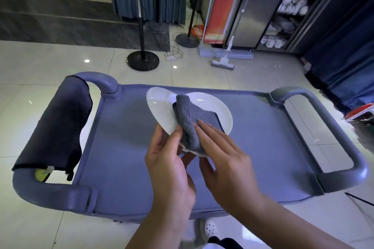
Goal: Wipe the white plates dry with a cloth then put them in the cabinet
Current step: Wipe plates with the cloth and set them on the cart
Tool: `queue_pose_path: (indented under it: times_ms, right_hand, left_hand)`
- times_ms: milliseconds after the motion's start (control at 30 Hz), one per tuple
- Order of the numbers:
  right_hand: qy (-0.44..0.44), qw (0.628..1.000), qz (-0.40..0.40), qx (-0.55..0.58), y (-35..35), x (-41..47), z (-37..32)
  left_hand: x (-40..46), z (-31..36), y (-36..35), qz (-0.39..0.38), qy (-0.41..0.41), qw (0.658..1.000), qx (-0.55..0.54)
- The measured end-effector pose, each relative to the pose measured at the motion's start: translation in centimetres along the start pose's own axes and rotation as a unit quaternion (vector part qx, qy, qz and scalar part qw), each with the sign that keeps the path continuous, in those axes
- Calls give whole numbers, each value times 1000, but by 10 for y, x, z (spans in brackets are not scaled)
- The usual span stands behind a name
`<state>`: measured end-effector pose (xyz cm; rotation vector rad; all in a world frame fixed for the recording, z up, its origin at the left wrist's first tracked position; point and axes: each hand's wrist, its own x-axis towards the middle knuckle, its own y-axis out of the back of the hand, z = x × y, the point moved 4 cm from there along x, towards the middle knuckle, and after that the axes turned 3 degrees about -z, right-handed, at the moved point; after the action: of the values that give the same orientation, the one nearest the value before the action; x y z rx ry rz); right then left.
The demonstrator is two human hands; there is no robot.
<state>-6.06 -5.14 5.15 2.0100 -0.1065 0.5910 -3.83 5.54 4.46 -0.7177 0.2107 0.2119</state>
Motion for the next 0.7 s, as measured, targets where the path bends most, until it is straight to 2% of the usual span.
queue_pose_path:
  times_ms: [100,200,267,400,467,500,533,567,633,667,700]
  right_hand:
    - [-19,999,18,24,6,8,-4]
    - [-144,977,5,158,8,11,8]
    - [-232,936,-10,264,3,7,18]
    - [-330,856,46,395,1,-7,38]
    - [-411,779,79,467,1,-16,57]
    - [-449,730,91,508,0,-21,66]
    - [-474,684,93,546,-1,-27,73]
    - [-487,647,87,580,-1,-32,77]
    - [-490,596,67,633,-1,-41,82]
    - [-487,583,64,647,2,-44,85]
    - [-483,577,61,656,4,-46,87]
  left_hand:
    - [-1,14,-5,-27,-63,996,62]
    - [1,17,-11,-97,-50,980,167]
    - [4,11,-13,-141,-18,958,250]
    - [9,-6,-19,-209,7,885,416]
    - [10,-8,-14,-257,-24,881,398]
    - [9,-4,-9,-253,-68,887,381]
    - [11,5,-2,-211,-132,894,374]
    - [14,16,4,-137,-191,899,370]
    - [19,37,30,-38,-295,884,362]
    - [23,44,42,-18,-292,894,340]
    - [28,46,51,-23,-241,922,302]
